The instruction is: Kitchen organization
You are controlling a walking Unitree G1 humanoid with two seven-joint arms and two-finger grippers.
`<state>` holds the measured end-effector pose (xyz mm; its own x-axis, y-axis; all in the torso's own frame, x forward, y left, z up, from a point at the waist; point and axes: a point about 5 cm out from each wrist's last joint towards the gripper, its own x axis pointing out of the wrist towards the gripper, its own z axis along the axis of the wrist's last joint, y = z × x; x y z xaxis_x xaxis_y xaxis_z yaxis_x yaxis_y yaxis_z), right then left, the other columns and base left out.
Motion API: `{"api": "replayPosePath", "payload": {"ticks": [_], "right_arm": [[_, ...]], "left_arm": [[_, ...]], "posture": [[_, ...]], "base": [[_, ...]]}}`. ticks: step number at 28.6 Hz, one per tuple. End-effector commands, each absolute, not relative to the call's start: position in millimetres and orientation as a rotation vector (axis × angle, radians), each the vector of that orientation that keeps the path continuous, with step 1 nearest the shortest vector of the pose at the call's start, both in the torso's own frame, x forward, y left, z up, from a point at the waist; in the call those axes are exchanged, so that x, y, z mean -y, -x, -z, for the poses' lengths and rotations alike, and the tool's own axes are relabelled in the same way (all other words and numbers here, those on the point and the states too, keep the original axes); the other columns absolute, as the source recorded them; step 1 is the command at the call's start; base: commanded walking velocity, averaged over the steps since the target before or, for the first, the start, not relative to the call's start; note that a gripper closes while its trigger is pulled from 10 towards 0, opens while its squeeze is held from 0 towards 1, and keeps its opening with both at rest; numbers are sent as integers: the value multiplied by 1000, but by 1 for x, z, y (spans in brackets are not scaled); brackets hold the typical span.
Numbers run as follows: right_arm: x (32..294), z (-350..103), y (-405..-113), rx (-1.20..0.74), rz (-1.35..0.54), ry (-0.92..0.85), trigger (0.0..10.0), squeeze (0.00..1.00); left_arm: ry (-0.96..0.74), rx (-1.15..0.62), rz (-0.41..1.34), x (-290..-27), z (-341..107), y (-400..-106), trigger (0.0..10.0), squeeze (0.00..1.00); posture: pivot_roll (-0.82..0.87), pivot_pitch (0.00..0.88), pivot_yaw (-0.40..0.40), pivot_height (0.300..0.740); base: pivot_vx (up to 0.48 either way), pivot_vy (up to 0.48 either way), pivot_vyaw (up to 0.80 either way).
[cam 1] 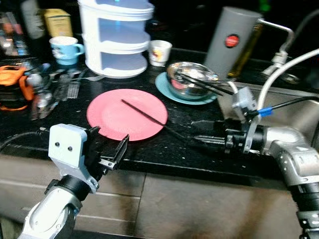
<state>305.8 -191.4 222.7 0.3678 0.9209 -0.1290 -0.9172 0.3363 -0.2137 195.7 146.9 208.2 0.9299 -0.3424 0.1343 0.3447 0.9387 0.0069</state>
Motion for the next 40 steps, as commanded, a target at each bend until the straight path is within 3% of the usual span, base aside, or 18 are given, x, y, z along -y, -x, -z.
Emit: {"api": "replayPosePath", "payload": {"ticks": [1, 7, 16, 21, 26, 27, 28, 29, 40], "right_arm": [[184, -220, -305, -2, -1205, 284, 10000, 0], [157, -215, -312, 45, -1154, 196, 10000, 0], [151, -214, -312, 20, -1170, 192, 10000, 0], [130, -198, -313, -32, -1142, 233, 10000, 0], [125, -198, -317, -25, -1109, 226, 10000, 0], [125, -199, -318, -18, -1104, 224, 4157, 0], [126, -200, -319, -11, -1097, 223, 2863, 0], [126, -203, -322, -1, -1077, 218, 0, 0], [130, -202, -324, 5, -1044, 219, 0, 0]], "left_arm": [[20, 121, 369, -146, -205, -196, 10000, 0], [18, 109, 410, -142, -203, -198, 10000, 0], [16, 102, 417, -143, -202, -197, 10000, 0], [11, 98, 426, -142, -202, -197, 10000, 0], [9, 104, 432, -140, -204, -198, 10000, 0], [9, 104, 434, -140, -204, -198, 10000, 0], [10, 105, 435, -140, -204, -198, 10000, 0], [10, 105, 437, -140, -204, -198, 10000, 0], [15, 106, 441, -139, -204, -198, 10000, 0]], "posture": [[238, 0, -94, 740], [230, 0, -92, 740], [229, 0, -93, 740], [229, 0, -89, 740], [228, 0, -88, 740], [227, 0, -87, 740], [227, 0, -87, 740], [227, 0, -87, 740], [223, 0, -85, 740]], "base": [[0, 0, 0], [0, 0, 0], [0, 0, 0], [0, 0, 0], [0, 0, 0], [0, 0, 0], [0, 0, 0], [0, 0, 0], [0, 0, 0]]}}
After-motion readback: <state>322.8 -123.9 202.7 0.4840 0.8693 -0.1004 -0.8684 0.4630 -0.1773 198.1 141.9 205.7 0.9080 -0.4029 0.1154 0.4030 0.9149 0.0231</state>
